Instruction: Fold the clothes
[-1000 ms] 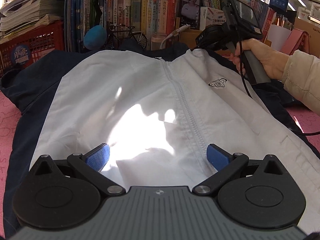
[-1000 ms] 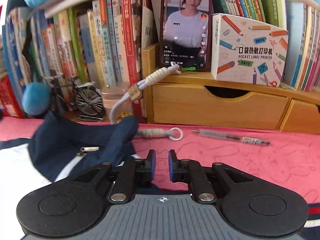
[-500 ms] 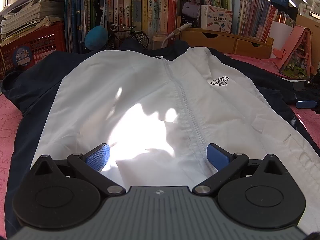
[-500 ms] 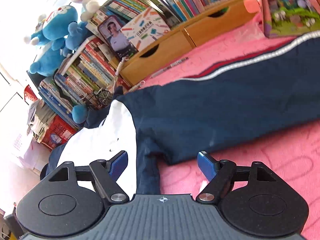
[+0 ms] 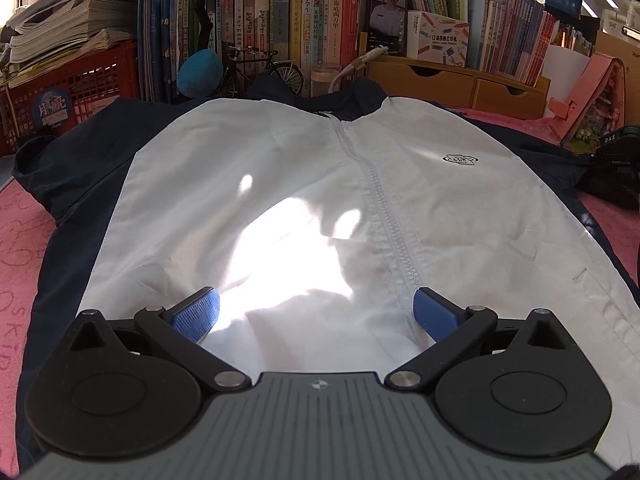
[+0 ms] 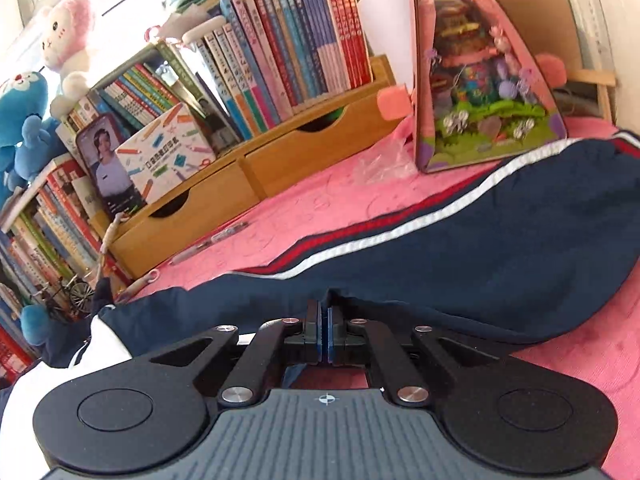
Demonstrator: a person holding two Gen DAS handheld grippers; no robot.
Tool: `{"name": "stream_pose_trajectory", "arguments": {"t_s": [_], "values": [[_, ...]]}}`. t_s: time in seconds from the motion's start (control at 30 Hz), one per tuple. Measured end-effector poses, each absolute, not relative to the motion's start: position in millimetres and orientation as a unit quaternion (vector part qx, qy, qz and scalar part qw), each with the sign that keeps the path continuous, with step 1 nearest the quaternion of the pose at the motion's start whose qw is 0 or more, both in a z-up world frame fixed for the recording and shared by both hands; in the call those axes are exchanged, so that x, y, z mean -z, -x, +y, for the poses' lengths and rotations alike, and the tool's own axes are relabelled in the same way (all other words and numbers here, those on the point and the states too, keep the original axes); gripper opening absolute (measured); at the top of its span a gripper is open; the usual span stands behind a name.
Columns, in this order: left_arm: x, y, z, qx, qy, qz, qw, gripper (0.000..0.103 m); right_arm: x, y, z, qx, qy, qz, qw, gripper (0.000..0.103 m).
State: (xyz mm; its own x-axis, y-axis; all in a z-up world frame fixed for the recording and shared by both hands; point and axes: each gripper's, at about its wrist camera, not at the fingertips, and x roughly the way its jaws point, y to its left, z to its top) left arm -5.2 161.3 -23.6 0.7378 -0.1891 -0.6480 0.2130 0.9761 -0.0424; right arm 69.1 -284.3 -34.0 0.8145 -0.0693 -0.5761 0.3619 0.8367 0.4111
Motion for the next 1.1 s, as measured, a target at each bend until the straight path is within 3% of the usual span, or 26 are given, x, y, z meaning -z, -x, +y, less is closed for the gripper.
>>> {"name": "stream_pose_trajectory", "arguments": {"t_s": [0.23,0.3,0.37,0.5,0.57,0.83,0.9,1.1], "values": [[14.9,16.8,165.7,0.107,-0.035,0.342,0.933,0.103,36.6,-63.3,-300.2,0.156,-0.209,0.300,0.918,0.008],[6.6,21.5,174.4,0.106,-0.033,0.331,0.937,0.103,30.4,-50.0,-291.5,0.140,-0.186,0.309,0.922,0.023],[-4.3,22.3,186.3,0.095,-0.027,0.316,0.944,0.103,17.8,-35.9,-273.9,0.133,-0.151,0.301,0.932,0.066],[-25.4,4.8,224.4,0.030,-0.008,0.286,0.958,0.103,-11.1,-16.4,-213.6,0.055,-0.071,0.260,0.962,0.077],[-29.6,-11.7,247.7,-0.028,0.000,0.281,0.959,0.103,-19.6,-11.7,-177.3,-0.007,-0.041,0.239,0.970,0.091],[-34.6,-102.5,352.7,-0.189,0.127,0.286,0.931,0.103,18.2,-20.3,-55.1,-0.154,0.055,0.263,0.951,0.094],[-35.7,-127.1,360.9,-0.204,0.113,0.296,0.926,0.103,32.6,-22.4,-41.0,-0.157,0.087,0.277,0.944,0.094],[6.0,-189.8,365.6,-0.163,0.116,0.435,0.878,0.099,39.1,-22.9,-39.0,-0.146,0.103,0.298,0.938,0.098]]}}
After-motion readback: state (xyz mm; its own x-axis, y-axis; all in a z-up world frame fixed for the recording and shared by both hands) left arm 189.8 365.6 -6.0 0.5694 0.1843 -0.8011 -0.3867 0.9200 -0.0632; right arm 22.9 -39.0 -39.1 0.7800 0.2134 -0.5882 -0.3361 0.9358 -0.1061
